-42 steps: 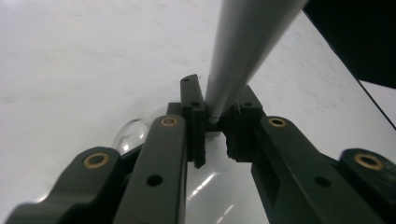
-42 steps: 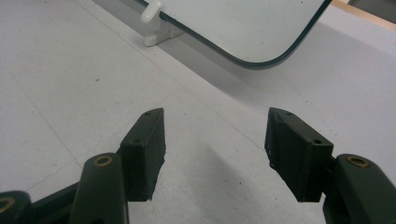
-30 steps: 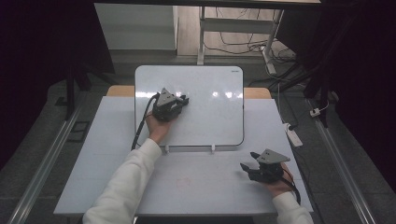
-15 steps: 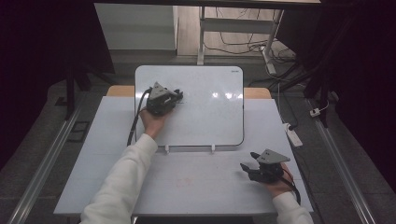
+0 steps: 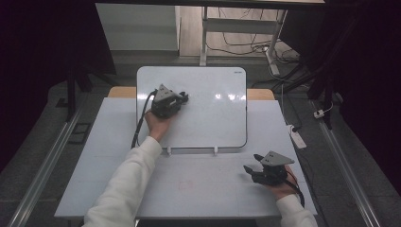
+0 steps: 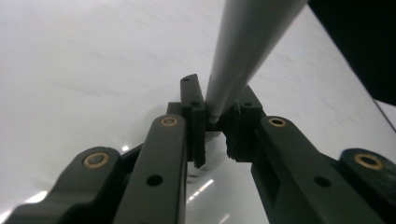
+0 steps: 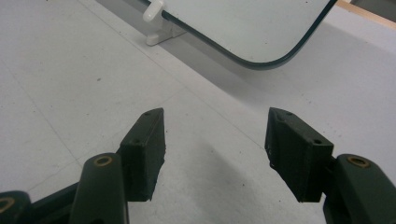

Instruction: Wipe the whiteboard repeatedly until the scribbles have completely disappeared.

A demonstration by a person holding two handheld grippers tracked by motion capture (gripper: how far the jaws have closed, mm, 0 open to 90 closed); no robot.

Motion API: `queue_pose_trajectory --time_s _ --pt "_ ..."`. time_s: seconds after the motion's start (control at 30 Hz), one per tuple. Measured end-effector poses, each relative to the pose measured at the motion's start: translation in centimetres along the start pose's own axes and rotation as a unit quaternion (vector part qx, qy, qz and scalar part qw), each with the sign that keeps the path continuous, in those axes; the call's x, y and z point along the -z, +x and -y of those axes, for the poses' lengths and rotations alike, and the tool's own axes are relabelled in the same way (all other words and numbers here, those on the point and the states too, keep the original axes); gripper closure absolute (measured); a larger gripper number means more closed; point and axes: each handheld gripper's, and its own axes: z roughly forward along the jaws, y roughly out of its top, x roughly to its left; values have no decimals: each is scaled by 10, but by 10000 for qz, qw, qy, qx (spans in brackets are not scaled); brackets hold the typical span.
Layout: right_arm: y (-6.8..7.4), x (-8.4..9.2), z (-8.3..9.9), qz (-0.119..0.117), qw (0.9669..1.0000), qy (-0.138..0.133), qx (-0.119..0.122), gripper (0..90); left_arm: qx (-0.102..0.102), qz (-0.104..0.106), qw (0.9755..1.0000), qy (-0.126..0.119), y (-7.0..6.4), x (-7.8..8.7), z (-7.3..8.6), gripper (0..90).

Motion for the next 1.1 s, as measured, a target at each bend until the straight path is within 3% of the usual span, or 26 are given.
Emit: queue_pose_trajectory --time_s 0.07,0.13,0.27,0.4,0.53,0.63,0.7,0.8,0.93,1.0,1.1 --pt "0 0 0 -1 10000 4 17 379 -63 96 9999 32 -9 -3 4 785" --pt "1 -1 -1 -7 10000 8 26 379 -142 89 9998 58 -10 -2 4 785" --pt "2 -1 -1 -16 10000 12 36 379 -55 -165 9998 2 7 11 3 785" --pt "1 -1 -1 -12 10000 -3 1 379 31 -243 9997 -5 20 23 6 785" --pt "3 -3 -1 -31 10000 28 48 379 78 -117 9999 -28 12 20 12 785" --pt "4 -3 -3 -26 10000 20 68 379 -46 -19 10000 6 -1 10 12 785" --pt "3 -2 -3 -14 10000 20 53 379 -113 -42 9999 16 -3 9 10 785" --pt "2 -1 -2 -3 10000 19 48 378 -34 -145 9999 -34 10 17 10 785" --pt "2 -2 -2 -17 10000 27 56 378 225 -272 9993 -108 28 30 11 785" --pt "3 -2 -2 -21 10000 18 63 378 194 -308 9993 -107 25 29 12 785" --pt "3 -2 -2 -14 10000 10 56 378 99 -178 9998 -39 13 23 14 786"
